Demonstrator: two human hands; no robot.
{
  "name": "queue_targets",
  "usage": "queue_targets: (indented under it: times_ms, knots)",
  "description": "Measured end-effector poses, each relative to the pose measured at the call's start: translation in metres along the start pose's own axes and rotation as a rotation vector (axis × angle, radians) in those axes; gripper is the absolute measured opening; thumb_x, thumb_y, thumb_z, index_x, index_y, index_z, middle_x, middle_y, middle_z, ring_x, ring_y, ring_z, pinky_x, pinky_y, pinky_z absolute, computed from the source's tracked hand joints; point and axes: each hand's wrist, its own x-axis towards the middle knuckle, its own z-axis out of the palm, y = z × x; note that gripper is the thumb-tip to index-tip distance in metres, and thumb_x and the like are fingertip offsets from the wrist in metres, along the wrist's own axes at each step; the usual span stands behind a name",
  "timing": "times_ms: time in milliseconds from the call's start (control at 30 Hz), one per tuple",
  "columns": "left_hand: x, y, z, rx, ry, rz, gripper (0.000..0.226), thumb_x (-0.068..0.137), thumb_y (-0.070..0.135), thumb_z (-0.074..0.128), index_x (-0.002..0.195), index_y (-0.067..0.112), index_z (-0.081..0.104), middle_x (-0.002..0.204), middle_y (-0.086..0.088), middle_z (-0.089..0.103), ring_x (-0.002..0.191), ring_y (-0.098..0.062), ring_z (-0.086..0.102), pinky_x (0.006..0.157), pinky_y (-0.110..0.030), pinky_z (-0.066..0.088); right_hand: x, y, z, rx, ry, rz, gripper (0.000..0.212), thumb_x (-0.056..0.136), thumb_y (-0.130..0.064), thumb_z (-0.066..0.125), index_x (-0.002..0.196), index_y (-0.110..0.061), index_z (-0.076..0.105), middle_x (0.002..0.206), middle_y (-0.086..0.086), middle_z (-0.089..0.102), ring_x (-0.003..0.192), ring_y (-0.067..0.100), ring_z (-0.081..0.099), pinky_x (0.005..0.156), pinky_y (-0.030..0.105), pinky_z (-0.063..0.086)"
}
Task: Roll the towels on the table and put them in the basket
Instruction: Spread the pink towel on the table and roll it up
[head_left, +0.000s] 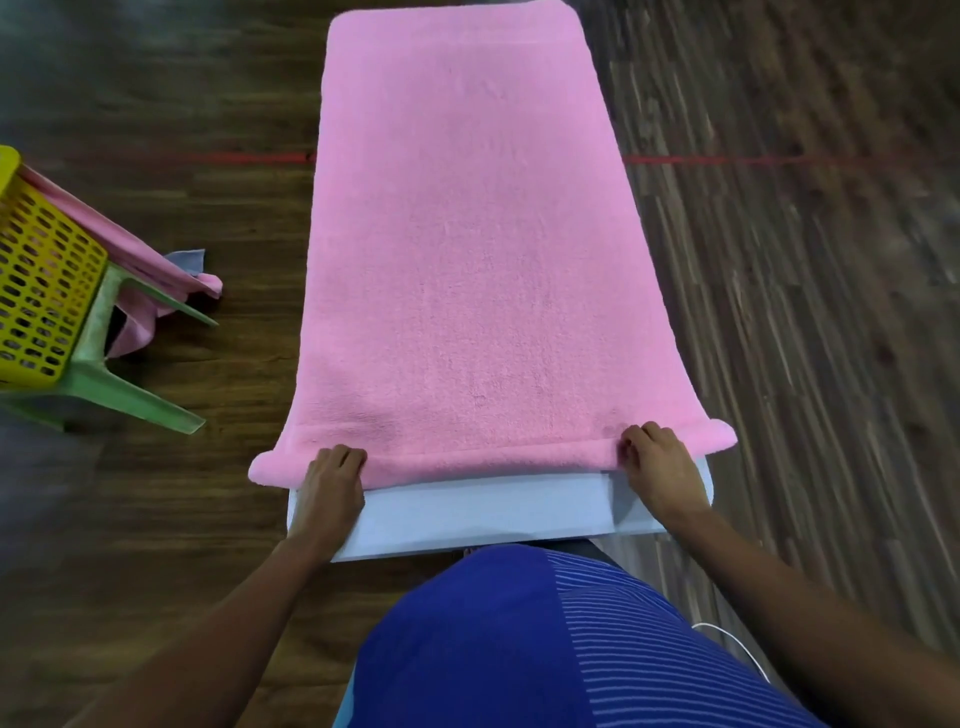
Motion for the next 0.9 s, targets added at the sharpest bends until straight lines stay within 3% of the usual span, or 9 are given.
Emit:
queue_targets:
  times_ms: [167,267,367,467,533,633,767,900]
  knots:
    - [-0.015,-0.004,0.004,0.048,-0.093,0.033,0.051,0.064,-0.007,0.071,0.114,-0.003,0.063,0.109,-0.021,0.064,0.098,-0.037,0.060,0.082,-0.050,0.052,-0.013,0.001,0.008,-0.048,-0.008,-0.066,0.027,0.073,-0.003,0.071,0.098,-0.008,0.062,0.097,0.009,0.066,0.083,0.030,0.059,0.074,0.041,0.049]
    - [-0.009,-0.007,0.002,0.027,-0.071,0.004,0.040,0.072,-0.006,0.068,0.112,-0.001,0.065,0.107,-0.018,0.066,0.097,-0.035,0.061,0.084,-0.049,0.051,-0.004,0.001,0.005,-0.045,-0.015,-0.051,0.023,0.076,-0.005,0.069,0.098,-0.009,0.066,0.094,0.009,0.068,0.083,0.031,0.060,0.073,0.040,0.047]
    - [-0.002,-0.004,-0.004,0.027,-0.075,0.015,0.023,0.078,0.001,0.065,0.100,0.001,0.068,0.094,-0.015,0.069,0.084,-0.032,0.062,0.078,-0.045,0.050,0.007,0.003,-0.005,-0.132,-0.085,-0.050,0.016,0.082,-0.019,0.065,0.096,-0.013,0.068,0.090,0.006,0.069,0.082,0.030,0.058,0.069,0.036,0.036]
    - [0.003,0.001,-0.016,0.067,-0.147,0.049,0.018,0.083,0.017,0.049,0.083,0.008,0.064,0.077,-0.011,0.067,0.071,-0.028,0.057,0.072,-0.043,0.048,0.015,0.005,-0.011,-0.184,-0.202,-0.040,0.024,0.091,-0.028,0.051,0.104,-0.017,0.068,0.100,0.005,0.068,0.094,0.028,0.055,0.077,0.038,0.034]
    - [0.007,0.001,-0.021,0.052,-0.188,0.022,0.016,0.089,0.017,0.047,0.081,0.013,0.060,0.076,-0.009,0.066,0.071,-0.028,0.057,0.077,-0.043,0.046,0.018,0.005,-0.012,-0.195,-0.273,-0.009,0.029,0.095,-0.029,0.043,0.110,-0.019,0.066,0.108,0.005,0.066,0.100,0.026,0.052,0.083,0.038,0.034]
    - [0.010,-0.001,-0.018,0.069,-0.100,-0.042,0.012,0.090,0.014,0.053,0.097,0.011,0.062,0.088,-0.008,0.066,0.081,-0.027,0.055,0.080,-0.043,0.040,0.020,0.004,-0.012,-0.173,-0.167,0.038,0.020,0.089,-0.026,0.054,0.104,-0.018,0.064,0.104,0.004,0.063,0.097,0.027,0.051,0.082,0.040,0.033]
    - [0.009,-0.001,-0.013,0.145,0.036,-0.011,0.012,0.081,0.005,0.067,0.091,0.010,0.062,0.088,-0.009,0.060,0.082,-0.029,0.050,0.071,-0.044,0.041,0.020,0.000,-0.007,-0.012,-0.023,-0.009,0.006,0.081,-0.006,0.064,0.087,-0.008,0.066,0.085,0.010,0.059,0.081,0.034,0.053,0.068,0.039,0.039]
    - [0.005,0.000,-0.007,0.086,0.002,-0.003,0.024,0.075,-0.001,0.068,0.099,0.005,0.064,0.097,-0.012,0.064,0.089,-0.030,0.055,0.074,-0.044,0.049,0.011,-0.004,-0.001,-0.008,-0.014,-0.078,0.018,0.072,-0.002,0.069,0.089,-0.005,0.064,0.088,0.010,0.062,0.077,0.031,0.053,0.064,0.038,0.042]
